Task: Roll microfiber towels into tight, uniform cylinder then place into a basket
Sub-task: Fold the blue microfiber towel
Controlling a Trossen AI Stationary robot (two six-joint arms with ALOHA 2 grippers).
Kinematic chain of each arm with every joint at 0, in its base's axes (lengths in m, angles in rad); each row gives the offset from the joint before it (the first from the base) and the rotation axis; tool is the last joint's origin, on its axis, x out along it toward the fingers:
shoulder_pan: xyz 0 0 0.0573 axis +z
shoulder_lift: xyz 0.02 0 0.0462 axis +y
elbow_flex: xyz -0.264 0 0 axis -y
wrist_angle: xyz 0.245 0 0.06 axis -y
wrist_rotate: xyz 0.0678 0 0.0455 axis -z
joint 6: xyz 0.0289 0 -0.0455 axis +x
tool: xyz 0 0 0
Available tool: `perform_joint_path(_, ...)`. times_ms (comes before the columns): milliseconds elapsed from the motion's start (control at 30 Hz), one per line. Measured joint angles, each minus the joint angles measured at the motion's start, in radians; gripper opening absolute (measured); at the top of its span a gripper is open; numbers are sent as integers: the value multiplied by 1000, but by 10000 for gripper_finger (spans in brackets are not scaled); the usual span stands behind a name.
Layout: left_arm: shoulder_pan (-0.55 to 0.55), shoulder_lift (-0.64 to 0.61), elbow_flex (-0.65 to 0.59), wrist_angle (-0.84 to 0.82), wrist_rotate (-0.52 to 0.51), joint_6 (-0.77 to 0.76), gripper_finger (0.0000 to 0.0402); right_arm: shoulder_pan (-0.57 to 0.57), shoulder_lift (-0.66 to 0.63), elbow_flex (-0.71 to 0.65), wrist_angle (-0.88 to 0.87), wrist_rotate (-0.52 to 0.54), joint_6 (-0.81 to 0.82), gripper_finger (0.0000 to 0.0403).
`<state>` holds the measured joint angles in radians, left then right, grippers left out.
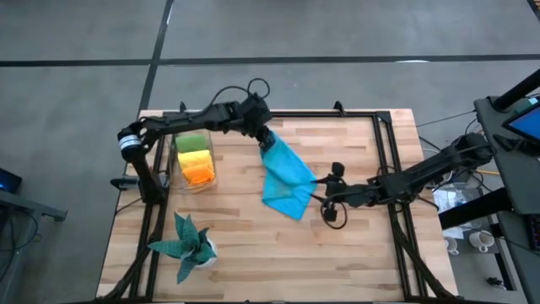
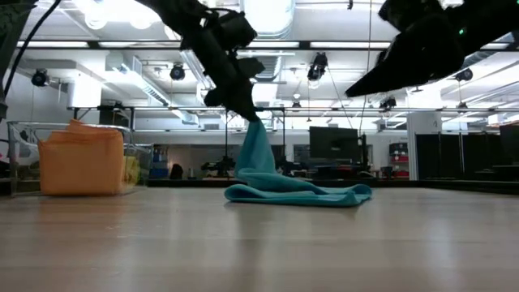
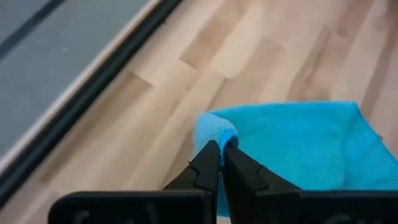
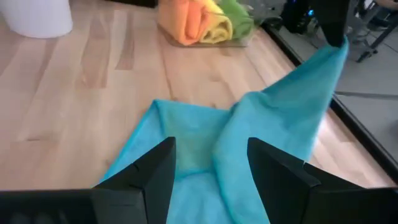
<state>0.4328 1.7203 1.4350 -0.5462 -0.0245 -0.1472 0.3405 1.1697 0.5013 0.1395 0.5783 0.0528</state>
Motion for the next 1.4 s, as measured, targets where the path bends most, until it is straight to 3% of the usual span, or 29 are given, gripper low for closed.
perform_joint_path(167,-7,-20,-68,73,68,5,0,0,215,51,81,18,-54,194)
perform_joint_path(300,-32,-62,-118,97,72,33,0,0,414,116,74,187,-111,194)
perform_joint_path(433,-70,-120,-227,181,73,36,0,-13,572,182,77,247,-164,194)
perform_joint_path(567,-106,-197,-374,366,73,23,0,-31,669,243,77,261,-203,194)
perform_joint_path(833,-155,-306,-654,766,73,-49,0,-88,689,288,68,300,-271,194)
perform_joint_path(1000,-160,-325,-764,945,74,-77,0,-146,684,295,26,143,-252,194)
perform_joint_path(1400,-160,-330,-815,1009,73,-68,0,-231,690,512,-450,24,-172,187)
